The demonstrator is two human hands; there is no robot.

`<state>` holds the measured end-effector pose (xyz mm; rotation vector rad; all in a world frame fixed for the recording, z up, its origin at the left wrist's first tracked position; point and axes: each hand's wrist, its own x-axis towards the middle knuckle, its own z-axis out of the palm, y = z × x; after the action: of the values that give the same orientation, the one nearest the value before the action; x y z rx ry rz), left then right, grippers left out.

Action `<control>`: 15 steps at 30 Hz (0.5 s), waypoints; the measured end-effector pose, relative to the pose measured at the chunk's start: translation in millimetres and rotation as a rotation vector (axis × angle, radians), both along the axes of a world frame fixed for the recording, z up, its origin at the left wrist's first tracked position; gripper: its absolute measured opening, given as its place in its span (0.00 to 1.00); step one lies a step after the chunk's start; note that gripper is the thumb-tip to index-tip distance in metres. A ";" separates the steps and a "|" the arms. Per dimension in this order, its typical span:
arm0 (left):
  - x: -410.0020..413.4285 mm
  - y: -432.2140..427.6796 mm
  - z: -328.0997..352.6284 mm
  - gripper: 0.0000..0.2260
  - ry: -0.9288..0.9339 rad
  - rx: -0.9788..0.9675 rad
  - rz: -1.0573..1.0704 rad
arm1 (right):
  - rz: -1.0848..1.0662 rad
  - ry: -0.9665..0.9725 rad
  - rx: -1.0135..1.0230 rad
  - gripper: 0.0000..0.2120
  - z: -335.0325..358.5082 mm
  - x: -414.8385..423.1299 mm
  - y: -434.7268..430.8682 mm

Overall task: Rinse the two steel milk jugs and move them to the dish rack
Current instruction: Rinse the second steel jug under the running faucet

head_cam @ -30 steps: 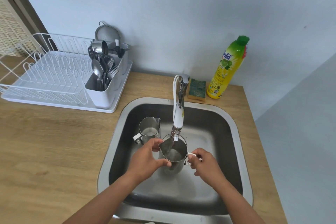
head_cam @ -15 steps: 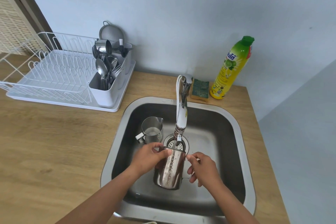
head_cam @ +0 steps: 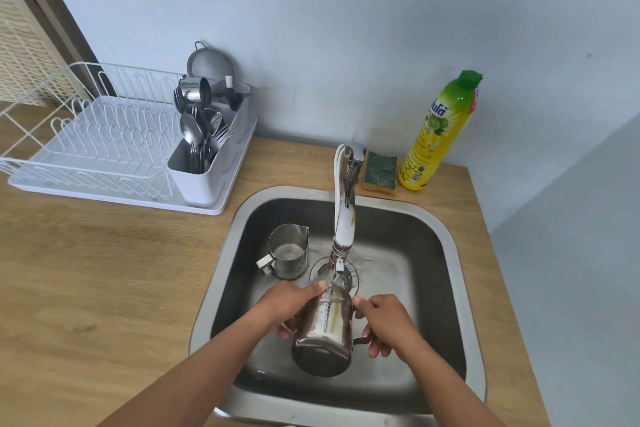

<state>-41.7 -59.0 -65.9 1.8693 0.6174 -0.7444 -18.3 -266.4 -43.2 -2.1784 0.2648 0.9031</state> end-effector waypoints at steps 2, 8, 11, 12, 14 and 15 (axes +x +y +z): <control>1.1 -1.0 -2.4 0.31 0.020 -0.005 0.009 | -0.022 0.025 0.011 0.18 -1.3 1.0 0.6; 0.5 0.1 -2.9 0.35 0.056 -0.015 0.028 | -0.045 0.061 0.025 0.18 1.0 4.7 3.2; 1.1 0.7 -2.1 0.35 0.049 -0.024 0.026 | -0.043 0.053 0.039 0.18 1.2 4.6 3.7; 1.4 0.7 -0.8 0.33 0.043 -0.033 0.028 | -0.041 0.044 0.041 0.18 1.2 4.2 3.9; 1.5 0.9 4.3 0.31 0.028 -0.051 0.026 | -0.033 0.021 0.038 0.18 1.8 2.9 4.4; 0.9 1.4 7.2 0.29 0.020 -0.066 0.018 | -0.028 0.013 0.035 0.18 2.7 2.2 4.4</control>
<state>-40.8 -57.5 -58.7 1.7959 0.6151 -0.7640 -16.1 -262.0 -40.6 -2.1325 0.2835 0.9007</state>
